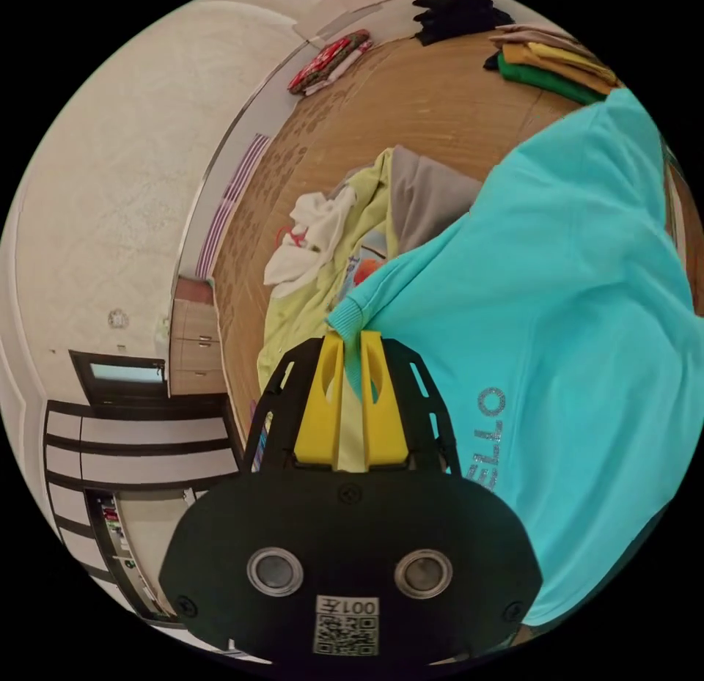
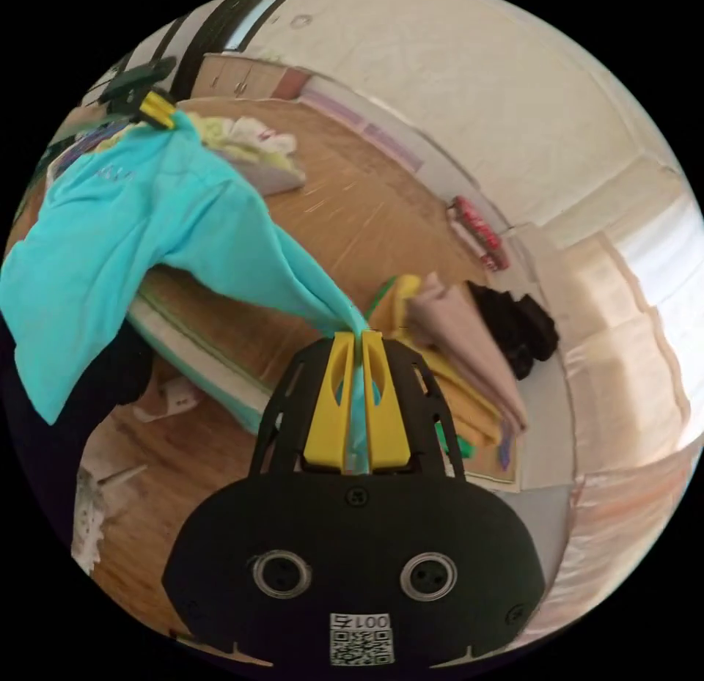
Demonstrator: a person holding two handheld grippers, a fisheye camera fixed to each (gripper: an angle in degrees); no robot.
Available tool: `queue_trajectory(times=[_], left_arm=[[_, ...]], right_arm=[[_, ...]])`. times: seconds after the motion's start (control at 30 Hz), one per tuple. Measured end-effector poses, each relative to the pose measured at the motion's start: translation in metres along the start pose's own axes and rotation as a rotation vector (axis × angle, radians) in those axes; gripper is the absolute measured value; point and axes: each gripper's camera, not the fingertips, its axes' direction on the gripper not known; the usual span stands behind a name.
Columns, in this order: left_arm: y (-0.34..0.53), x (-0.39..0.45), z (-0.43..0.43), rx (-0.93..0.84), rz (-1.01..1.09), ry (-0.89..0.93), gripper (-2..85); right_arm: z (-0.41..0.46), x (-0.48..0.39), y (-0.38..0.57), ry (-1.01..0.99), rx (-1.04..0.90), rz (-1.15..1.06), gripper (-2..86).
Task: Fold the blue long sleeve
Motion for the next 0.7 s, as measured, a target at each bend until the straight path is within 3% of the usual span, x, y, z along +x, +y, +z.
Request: queue_trajectory(times=[0.1, 0.23, 0.4, 0.53, 0.7], left_arm=[[0.006, 0.005, 0.01, -0.015, 0.005, 0.019, 4.2], [0.009, 0.013, 0.012, -0.008, 0.033, 0.007, 4.3], [0.007, 0.022, 0.022, -0.03, 0.045, 0.016, 4.3], [0.004, 0.035, 0.031, -0.064, 0.049, 0.001, 4.3], [0.001, 0.047, 0.034, -0.095, 0.073, -0.037, 4.3]], right_arm=[[0.041, -0.023, 0.0, -0.178, -0.126, -0.071, 3.1], [0.042, 0.002, 0.033, -0.241, -0.107, 0.124, 4.3], [0.041, 0.048, 0.084, -0.156, -0.145, 0.291, 7.2], [0.055, 0.059, 0.096, -0.28, -0.169, 0.253, 11.5], [0.086, 0.045, 0.081, -0.18, -0.199, 0.176, 9.9]])
